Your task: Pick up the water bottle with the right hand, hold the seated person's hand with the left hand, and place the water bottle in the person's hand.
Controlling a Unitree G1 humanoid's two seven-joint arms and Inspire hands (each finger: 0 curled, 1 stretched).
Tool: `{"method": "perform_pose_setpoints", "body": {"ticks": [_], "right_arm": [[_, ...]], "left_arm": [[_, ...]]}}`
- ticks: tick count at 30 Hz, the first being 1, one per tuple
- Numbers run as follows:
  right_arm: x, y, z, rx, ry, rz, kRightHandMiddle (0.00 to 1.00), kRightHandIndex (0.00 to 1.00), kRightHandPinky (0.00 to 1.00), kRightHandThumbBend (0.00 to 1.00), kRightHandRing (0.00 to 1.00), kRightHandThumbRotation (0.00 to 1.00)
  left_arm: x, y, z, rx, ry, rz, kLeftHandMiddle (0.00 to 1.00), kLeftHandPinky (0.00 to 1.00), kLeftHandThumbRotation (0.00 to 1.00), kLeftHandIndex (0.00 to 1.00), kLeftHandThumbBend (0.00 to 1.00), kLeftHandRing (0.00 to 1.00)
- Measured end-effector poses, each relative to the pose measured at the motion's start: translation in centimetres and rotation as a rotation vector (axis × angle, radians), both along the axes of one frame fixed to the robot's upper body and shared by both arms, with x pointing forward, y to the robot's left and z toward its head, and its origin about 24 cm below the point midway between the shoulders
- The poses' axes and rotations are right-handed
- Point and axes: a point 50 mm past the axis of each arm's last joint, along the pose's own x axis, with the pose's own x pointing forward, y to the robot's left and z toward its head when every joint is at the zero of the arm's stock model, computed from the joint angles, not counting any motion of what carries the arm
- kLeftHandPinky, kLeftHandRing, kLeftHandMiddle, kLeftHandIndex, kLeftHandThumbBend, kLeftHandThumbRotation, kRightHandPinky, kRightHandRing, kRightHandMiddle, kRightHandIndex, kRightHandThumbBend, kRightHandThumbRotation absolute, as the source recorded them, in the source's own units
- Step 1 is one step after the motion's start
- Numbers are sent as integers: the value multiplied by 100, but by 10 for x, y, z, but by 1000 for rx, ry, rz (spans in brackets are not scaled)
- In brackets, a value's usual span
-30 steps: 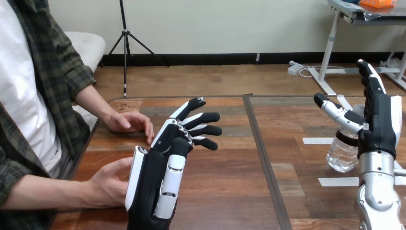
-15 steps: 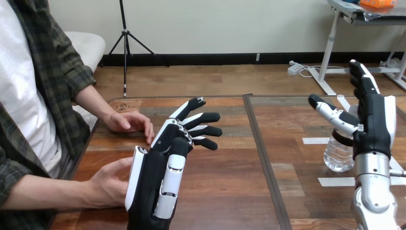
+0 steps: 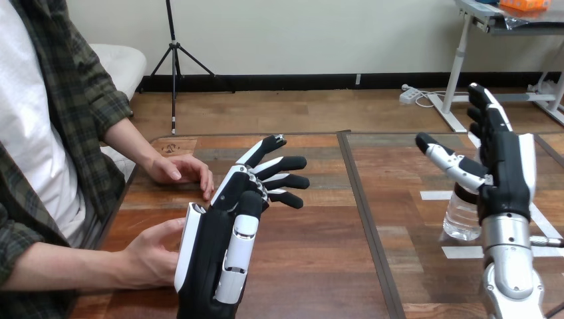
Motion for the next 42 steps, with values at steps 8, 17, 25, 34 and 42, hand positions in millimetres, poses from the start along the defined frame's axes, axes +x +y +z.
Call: {"method": "perform_pose_setpoints", "body": {"ticks": [8,17,25,34,42], "right_arm": [[-2,12,-1,28,0,47,96,92,94,59,96,0],[-8,25,-7,42,18,125,97,95,96,57,96,0],[-12,35,-16,52,49,175,96,95,95,57,95,0],[-16,38,-21,56,68,199,98,96,95,56,96,0],[-17,38,-23,61,75,203,98,96,95,57,96,0]], "left_arm": [[0,0,0,0,0,1,74,54,100,84,30,66],[0,0,0,0,0,0,74,54,100,84,32,66],[0,0,0,1,0,-1,74,54,100,84,32,66],[0,0,0,1,0,-2,74,55,100,84,33,66],[0,0,0,2,-1,-2,74,54,100,84,33,67]]}}
